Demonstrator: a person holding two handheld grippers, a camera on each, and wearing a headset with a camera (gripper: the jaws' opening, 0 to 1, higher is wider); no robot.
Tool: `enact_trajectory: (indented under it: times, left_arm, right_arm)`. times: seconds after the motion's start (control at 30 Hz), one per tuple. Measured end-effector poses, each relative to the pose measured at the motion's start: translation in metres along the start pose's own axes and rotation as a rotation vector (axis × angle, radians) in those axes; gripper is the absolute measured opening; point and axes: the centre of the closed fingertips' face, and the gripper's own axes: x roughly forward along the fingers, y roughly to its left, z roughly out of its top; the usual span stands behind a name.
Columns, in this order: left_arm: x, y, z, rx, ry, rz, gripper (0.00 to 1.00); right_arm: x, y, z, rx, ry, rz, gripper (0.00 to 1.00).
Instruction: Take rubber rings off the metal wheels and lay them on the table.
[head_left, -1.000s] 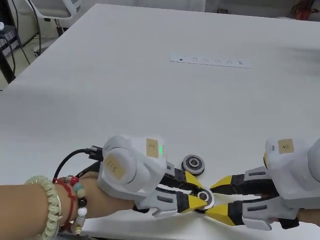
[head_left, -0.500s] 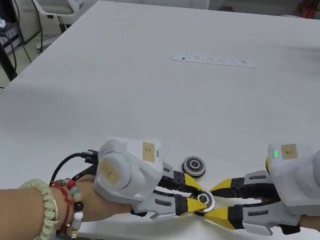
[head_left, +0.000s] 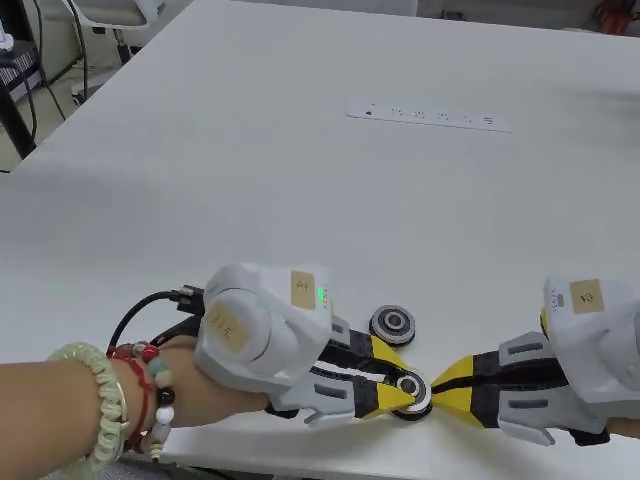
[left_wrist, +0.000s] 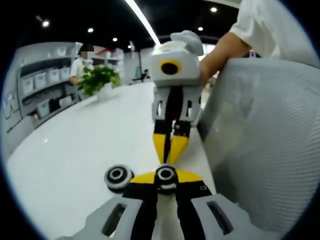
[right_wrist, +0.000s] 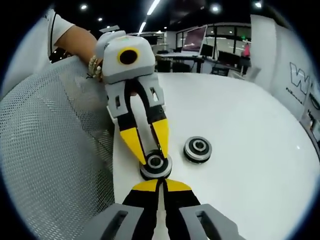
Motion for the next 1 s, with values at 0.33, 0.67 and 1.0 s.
enact_trajectory:
  times: [0.33, 0.67, 1.0]
  left_arm:
    - [0.0008, 0.0003, 0.0001, 0.004, 0.005, -0.001, 0.14]
    - [0.0016, 0.0005, -0.0003, 0.011, 0.011, -0.002, 0.14]
    - [0.0023, 0.0009, -0.0003, 0.016, 0.013, -0.003, 0.14]
  right_arm:
    - [-0.0004, -0.0032, -0.0002, 0.011, 0.034, -0.024, 0.0]
    - [-0.0058, -0.0065, 0.0015, 0.465, -0.029, 0.022, 0.0]
    - [-0.0071, -0.0034, 0.0042, 0.668, -0.052, 0.067, 0.0]
